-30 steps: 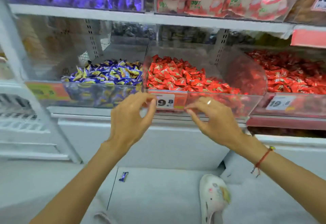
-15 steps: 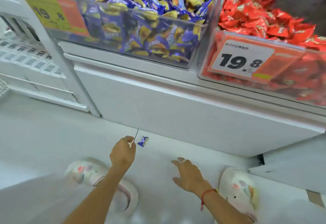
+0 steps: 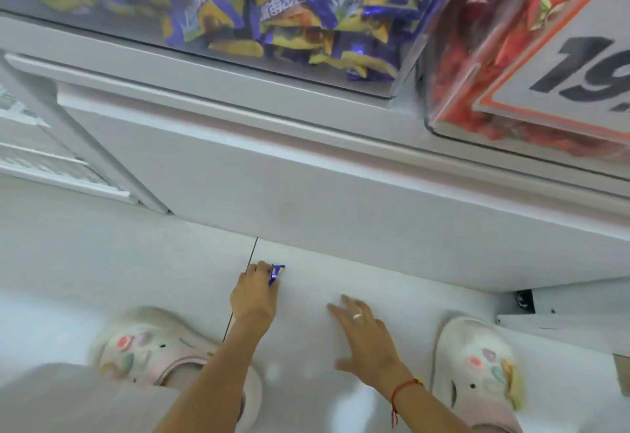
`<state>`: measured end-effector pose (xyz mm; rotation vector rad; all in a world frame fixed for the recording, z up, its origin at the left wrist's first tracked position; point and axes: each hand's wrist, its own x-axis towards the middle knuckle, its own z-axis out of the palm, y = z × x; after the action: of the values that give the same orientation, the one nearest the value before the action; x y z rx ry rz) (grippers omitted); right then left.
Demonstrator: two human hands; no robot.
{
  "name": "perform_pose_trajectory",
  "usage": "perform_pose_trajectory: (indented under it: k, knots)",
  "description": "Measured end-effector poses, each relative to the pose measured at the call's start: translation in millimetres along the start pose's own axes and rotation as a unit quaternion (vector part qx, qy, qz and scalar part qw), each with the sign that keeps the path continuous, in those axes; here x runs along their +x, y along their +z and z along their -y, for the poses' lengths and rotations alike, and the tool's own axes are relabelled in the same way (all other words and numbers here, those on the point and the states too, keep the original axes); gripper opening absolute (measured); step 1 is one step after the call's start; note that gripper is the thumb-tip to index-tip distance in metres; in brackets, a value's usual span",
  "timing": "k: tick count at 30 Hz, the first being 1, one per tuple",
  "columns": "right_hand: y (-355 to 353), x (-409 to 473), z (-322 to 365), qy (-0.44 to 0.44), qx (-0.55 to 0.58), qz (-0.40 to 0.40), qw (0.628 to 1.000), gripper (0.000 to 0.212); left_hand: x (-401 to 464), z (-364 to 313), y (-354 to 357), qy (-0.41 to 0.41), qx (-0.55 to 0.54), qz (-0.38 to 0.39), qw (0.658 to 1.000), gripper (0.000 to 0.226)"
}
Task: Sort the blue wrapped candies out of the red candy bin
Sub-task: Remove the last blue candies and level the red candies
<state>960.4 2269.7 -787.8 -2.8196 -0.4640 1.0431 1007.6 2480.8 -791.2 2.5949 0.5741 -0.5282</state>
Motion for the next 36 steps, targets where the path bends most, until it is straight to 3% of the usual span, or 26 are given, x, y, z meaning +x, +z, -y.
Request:
perform_pose_trajectory:
  k: [3, 6, 11, 14, 18, 19, 21, 23, 25, 29, 31, 35, 36]
  knots:
    - [-13.2, -2.5, 2.2, 0.005, 0.003, 0.030, 1.000, 0.083, -31.9, -4.0, -7.8, -0.025, -0.147, -0.021, 0.989, 0.017]
    - [-43.5, -15.5, 8.3, 0.000, 0.031, 0.053, 0.998, 0.056, -65.2, -17.1, -35.8, -0.008, -0.274, -0.071, 0.959, 0.013]
    - [-128.9, -75.1, 26.7, -0.039, 0.075, -0.023, 0.996, 0.030, -126.1, -55.8, -111.9, 0.060, -0.406, -0.218, 0.885, 0.012]
    - [-187.9, -126.8, 39.1, -0.096, 0.050, -0.097, 0.989, 0.027, -170.2, -86.0, -165.4, 0.113, -0.472, -0.318, 0.814, 0.016]
    - [-259.4, -202.2, 55.7, -0.173, -0.007, -0.251, 0.952, 0.027, -214.5, -118.5, -247.8, 0.249, -0.463, -0.455, 0.719, 0.024]
    - [-273.3, -218.9, 59.0, -0.189, -0.025, -0.311, 0.931, 0.027, -221.8, -125.0, -269.1, 0.276, -0.447, -0.480, 0.702, 0.029]
    - [-297.4, -243.7, 59.4, -0.238, -0.058, -0.466, 0.850, 0.025, -229.2, -136.9, -308.3, 0.314, -0.408, -0.520, 0.682, 0.032]
    - [-314.6, -255.0, 49.5, -0.261, -0.092, -0.585, 0.763, 0.021, -224.1, -147.0, -338.7, 0.339, -0.351, -0.548, 0.680, 0.028]
    - [-331.8, -258.5, 34.5, -0.213, -0.111, -0.630, 0.738, 0.023, -206.8, -156.1, -358.7, 0.361, -0.293, -0.562, 0.684, 0.026]
    - [-342.8, -247.0, -0.8, -0.056, -0.107, -0.613, 0.781, 0.040, -159.9, -173.0, -373.6, 0.370, -0.220, -0.545, 0.719, 0.023]
    - [-335.2, -238.5, -17.3, -0.025, -0.101, -0.582, 0.807, 0.046, -137.0, -177.4, -371.1, 0.354, -0.196, -0.522, 0.751, 0.024]
    - [-328.3, -237.7, -33.0, -0.029, -0.123, -0.553, 0.824, 0.047, -94.7, -181.3, -365.1, 0.263, -0.034, -0.364, 0.893, 0.037]
    - [-329.6, -239.3, -33.0, -0.027, -0.119, -0.551, 0.826, 0.046, -89.0, -181.1, -364.4, 0.245, 0.007, -0.333, 0.910, 0.040]
